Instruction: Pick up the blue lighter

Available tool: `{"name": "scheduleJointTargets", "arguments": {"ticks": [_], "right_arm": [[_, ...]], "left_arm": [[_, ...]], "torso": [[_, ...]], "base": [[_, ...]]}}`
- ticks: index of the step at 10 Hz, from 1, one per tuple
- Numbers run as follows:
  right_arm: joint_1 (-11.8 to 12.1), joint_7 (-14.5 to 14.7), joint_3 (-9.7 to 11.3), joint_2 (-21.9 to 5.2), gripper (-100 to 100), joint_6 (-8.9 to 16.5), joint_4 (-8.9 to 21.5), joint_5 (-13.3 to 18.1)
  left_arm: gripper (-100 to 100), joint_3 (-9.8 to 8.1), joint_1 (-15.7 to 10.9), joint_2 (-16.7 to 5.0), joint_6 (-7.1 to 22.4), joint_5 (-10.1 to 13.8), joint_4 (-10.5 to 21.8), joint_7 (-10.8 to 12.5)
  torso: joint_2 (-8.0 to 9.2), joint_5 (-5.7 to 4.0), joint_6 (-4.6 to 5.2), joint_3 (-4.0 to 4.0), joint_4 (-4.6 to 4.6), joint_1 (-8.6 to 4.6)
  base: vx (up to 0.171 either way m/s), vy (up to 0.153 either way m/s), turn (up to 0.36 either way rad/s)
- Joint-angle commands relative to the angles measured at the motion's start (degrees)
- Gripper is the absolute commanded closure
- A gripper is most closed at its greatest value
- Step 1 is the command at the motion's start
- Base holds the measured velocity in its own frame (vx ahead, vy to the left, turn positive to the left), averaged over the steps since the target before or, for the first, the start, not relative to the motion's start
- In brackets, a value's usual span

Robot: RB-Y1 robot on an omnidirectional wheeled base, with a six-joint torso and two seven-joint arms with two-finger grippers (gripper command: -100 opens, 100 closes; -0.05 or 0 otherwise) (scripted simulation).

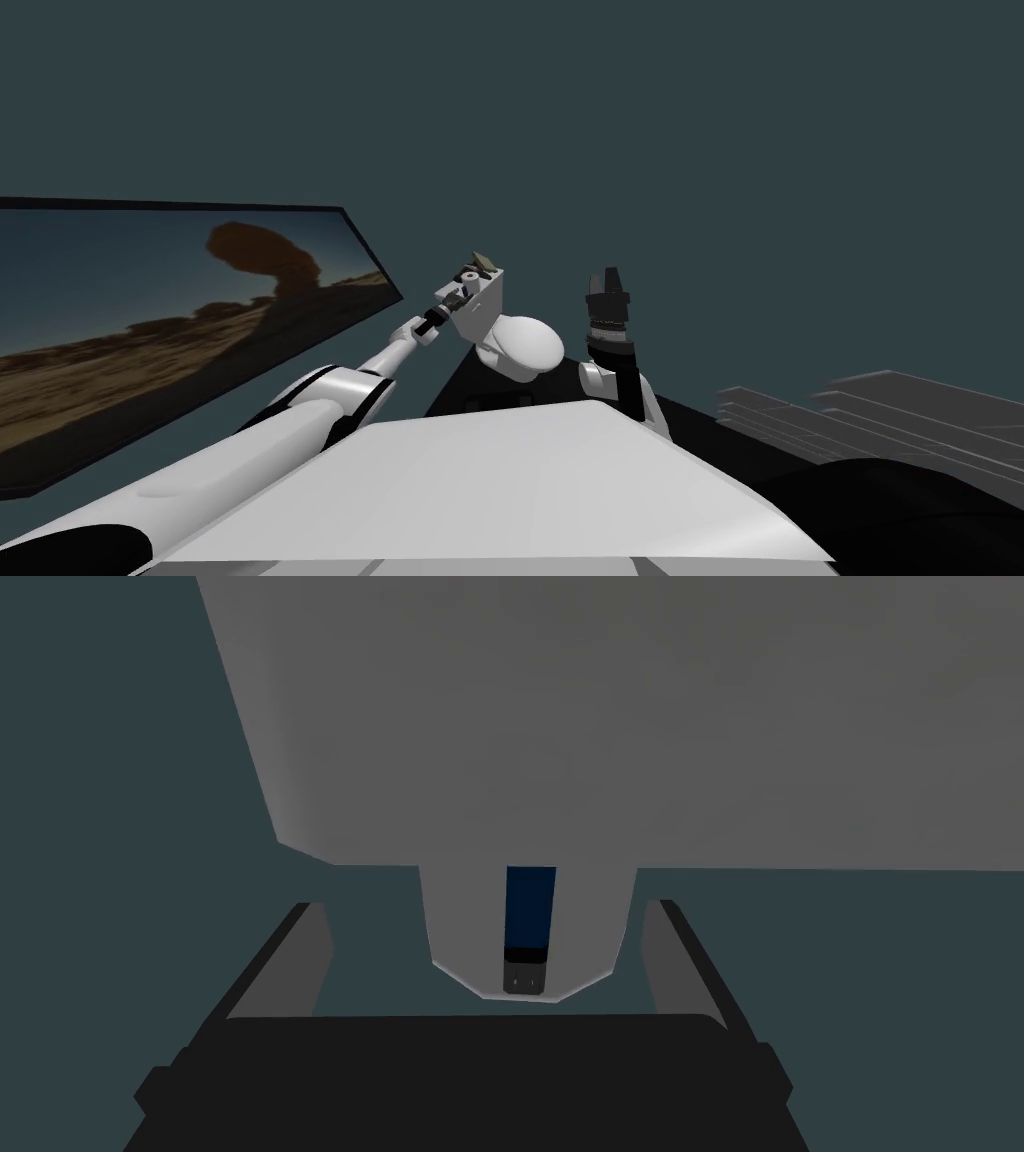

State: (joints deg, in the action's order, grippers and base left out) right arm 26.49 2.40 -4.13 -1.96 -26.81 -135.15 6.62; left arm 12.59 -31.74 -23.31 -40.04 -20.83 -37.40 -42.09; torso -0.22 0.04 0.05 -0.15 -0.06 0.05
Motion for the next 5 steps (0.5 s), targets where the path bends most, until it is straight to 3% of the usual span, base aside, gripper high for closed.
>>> {"name": "scheduleJointTargets", "arguments": {"ticks": [1, 3, 4, 5], "right_arm": [[0.00, 0.00, 0.00, 0.00, 0, 0.00, 0.00, 0.00], [-0.01, 0.00, 0.01, 0.00, 0, 0.00, 0.00, 0.00], [-0.01, 0.00, 0.01, 0.00, 0, 0.00, 0.00, 0.00], [0.00, 0.00, 0.01, 0.00, 0, 0.00, 0.00, 0.00]], "left_arm": [[-100, 1.05, -2.86, 0.12, -0.71, 0.41, 2.86, -0.54], [-100, 1.05, -5.61, 0.12, -0.71, 0.41, 6.02, -0.54], [-100, 0.90, -5.38, 0.36, -1.13, 0.46, 6.12, -0.82], [100, 0.88, -5.57, 0.36, -1.34, 0.48, 6.48, -0.87]], "torso": [[0.00, 0.00, 0.00, 0.00, 0.00, 0.00], [-0.01, -0.01, 0.05, 0.00, 0.01, -0.02], [-0.09, -0.01, 0.04, -0.04, -0.01, -0.03], [-0.12, 0.00, 0.03, -0.07, -0.03, -0.02]], "base": [[-0.059, 0.007, 0.104], [-0.021, 0.002, -0.017], [0.000, 0.000, 0.000], [0.000, 0.000, 0.000]]}}
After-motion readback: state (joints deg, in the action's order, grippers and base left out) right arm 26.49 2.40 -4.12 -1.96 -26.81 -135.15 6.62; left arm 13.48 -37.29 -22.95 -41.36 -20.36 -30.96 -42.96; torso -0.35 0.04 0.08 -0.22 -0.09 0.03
